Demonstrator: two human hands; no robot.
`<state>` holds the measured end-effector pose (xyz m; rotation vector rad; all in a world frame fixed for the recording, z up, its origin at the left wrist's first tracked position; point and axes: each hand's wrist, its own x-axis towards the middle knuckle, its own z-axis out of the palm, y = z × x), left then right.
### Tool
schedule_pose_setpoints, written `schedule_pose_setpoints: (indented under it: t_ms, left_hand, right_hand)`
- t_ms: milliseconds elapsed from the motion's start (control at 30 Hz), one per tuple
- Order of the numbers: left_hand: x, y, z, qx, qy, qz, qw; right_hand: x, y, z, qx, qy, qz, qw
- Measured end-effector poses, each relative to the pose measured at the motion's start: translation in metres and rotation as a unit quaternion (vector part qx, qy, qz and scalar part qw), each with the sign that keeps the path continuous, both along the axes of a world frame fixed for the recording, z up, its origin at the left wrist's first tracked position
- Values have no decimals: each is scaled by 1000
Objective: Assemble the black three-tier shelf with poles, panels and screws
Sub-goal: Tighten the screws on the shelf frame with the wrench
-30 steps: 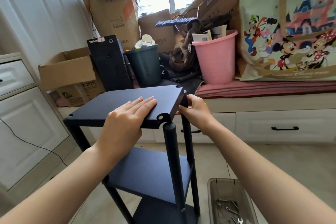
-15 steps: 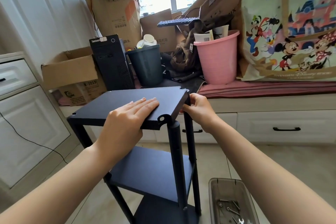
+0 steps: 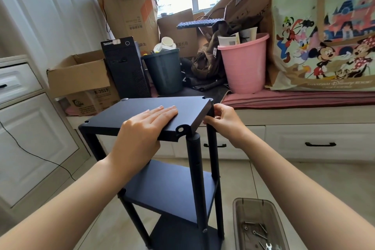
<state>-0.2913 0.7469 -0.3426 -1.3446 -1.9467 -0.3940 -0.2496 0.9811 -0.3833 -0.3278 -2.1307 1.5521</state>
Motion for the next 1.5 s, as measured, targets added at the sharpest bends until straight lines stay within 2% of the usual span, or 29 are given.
schedule_pose_setpoints:
  t_ms: [233, 333, 433, 633, 833, 967, 1033, 1067, 1100, 1133, 1167, 1233, 1267, 1300, 1367, 1500]
  left_hand:
    - [-21, -23, -2, 20, 3, -19, 1000]
    - [-29, -35, -2, 17, -15, -2, 1000]
    - [-34, -47, 1, 3, -26, 5, 1000]
    - [-36, -61, 9, -34, -37, 29, 998]
    - [-43, -78, 12, -24, -110, 79, 990]
    - [-51, -80, 11, -38, -114, 116, 986]
    - [-51, -77, 9, -14, -179, 128, 975]
    - [-48, -76, 9, 40, -247, 123, 960]
    - [-41, -75, 6, 123, -335, 111, 928]
    - [-31, -75, 1, 215, -432, 93, 871]
    - [-20, -75, -6, 292, -524, 66, 797]
    - [3, -76, -21, 371, -665, -8, 648]
    - [12, -76, -26, 387, -702, -46, 596]
    - [18, -76, -29, 396, -723, -75, 561]
    - [23, -76, -29, 394, -737, -101, 540]
    - [20, -73, -14, 371, -750, -103, 538]
  right_hand:
    - [10, -5, 2, -15, -23, 44, 999]
    - [17, -4, 5, -118, -39, 102, 987]
    - [23, 0, 10, -253, -59, 145, 955]
    - [24, -25, 21, -214, -121, 174, 954]
    - [33, -56, 33, -294, -171, 198, 919]
    - [33, -71, 45, -331, -144, 181, 915]
    - [32, -74, 48, -339, -124, 177, 915]
    - [31, -74, 49, -345, -120, 178, 914]
    - [29, -74, 49, -349, -121, 177, 912]
    - [28, -73, 49, -349, -123, 176, 912]
    - [27, -72, 50, -345, -127, 176, 913]
    - [26, -71, 53, -338, -129, 175, 916]
    - [26, -69, 56, -334, -125, 172, 918]
    - [25, -67, 59, -328, -120, 169, 922]
    - [23, -61, 67, -309, -114, 172, 929]
    - [21, -52, 71, -314, -124, 179, 924]
